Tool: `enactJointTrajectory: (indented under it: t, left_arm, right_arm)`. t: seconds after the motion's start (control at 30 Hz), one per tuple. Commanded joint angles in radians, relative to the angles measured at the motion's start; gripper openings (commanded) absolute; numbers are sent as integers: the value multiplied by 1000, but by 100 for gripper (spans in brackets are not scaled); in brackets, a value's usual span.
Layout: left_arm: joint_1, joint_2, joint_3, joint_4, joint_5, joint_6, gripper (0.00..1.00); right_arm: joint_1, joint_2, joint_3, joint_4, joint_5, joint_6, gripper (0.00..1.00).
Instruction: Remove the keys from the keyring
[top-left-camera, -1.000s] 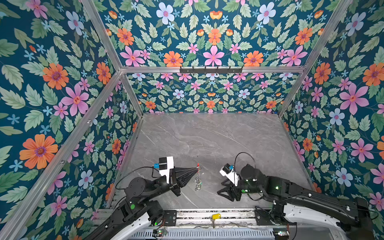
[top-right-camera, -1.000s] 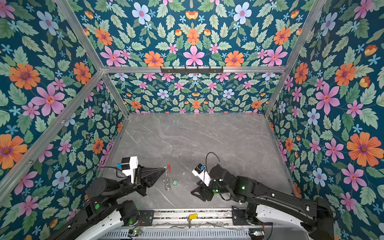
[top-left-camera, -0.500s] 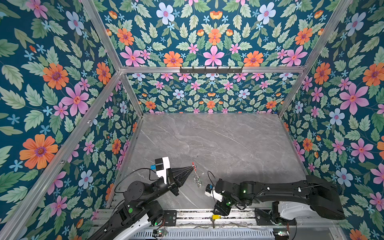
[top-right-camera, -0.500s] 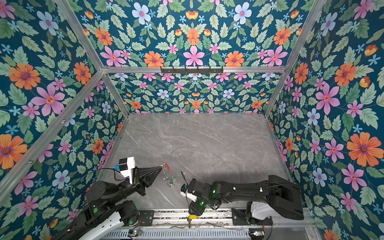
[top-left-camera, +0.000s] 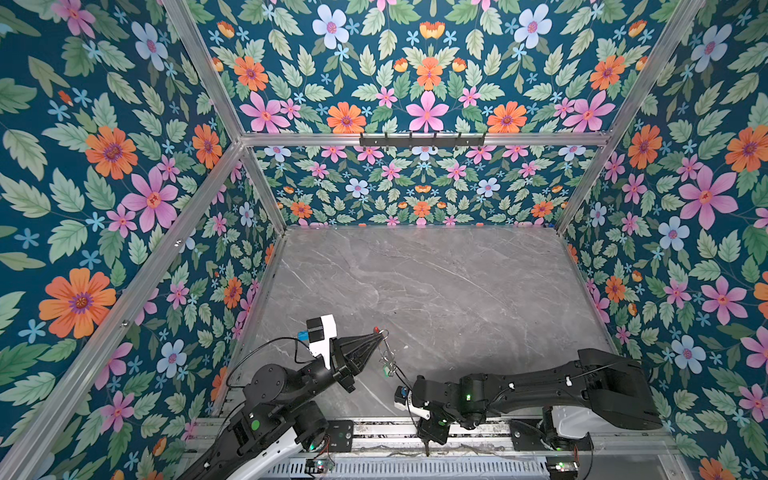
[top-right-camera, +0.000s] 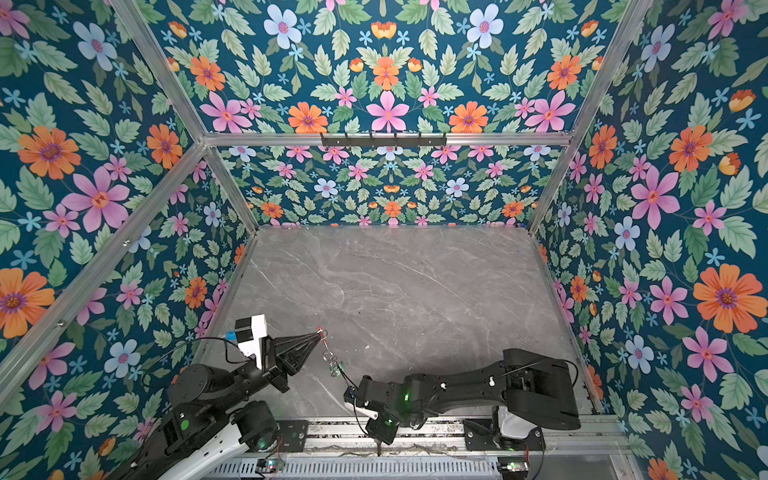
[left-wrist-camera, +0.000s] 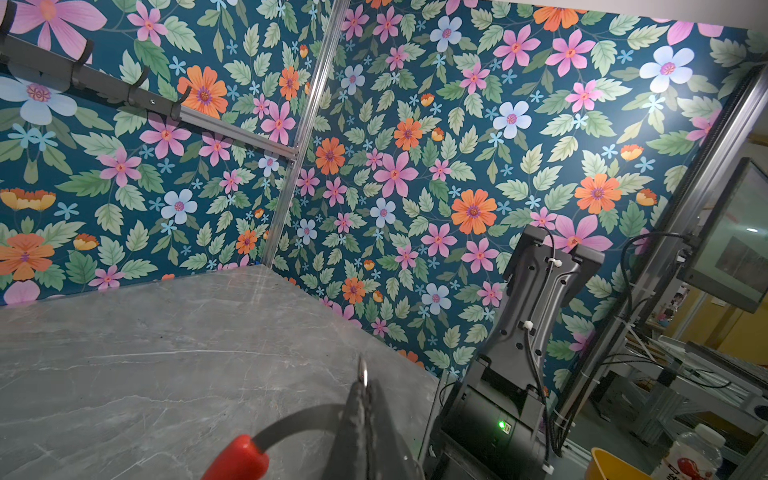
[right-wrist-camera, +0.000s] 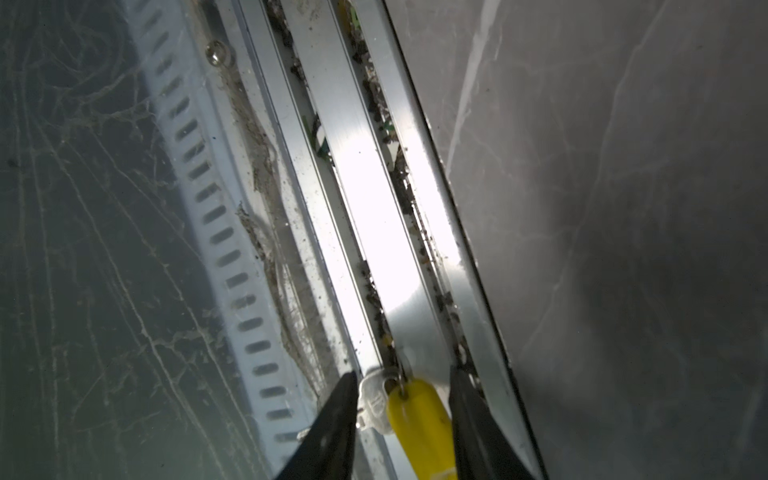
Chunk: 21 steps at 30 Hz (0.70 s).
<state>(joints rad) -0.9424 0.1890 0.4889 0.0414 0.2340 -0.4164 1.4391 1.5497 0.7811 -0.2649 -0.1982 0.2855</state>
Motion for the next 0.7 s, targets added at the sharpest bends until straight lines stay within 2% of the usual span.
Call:
enactJointTrajectory:
  t: [0.0, 0.43, 0.67]
  left_arm:
    - [0, -8, 4, 18, -6, 7, 0]
    - [3, 11, 0, 29, -5, 19, 0]
    - [1, 10, 2, 31, -15, 22, 0]
  right_arm:
    - [16, 16, 9, 6, 65, -6, 38]
    - [60, 39, 15, -21, 153, -38, 29]
    - [84, 29, 11, -34, 157, -49, 23]
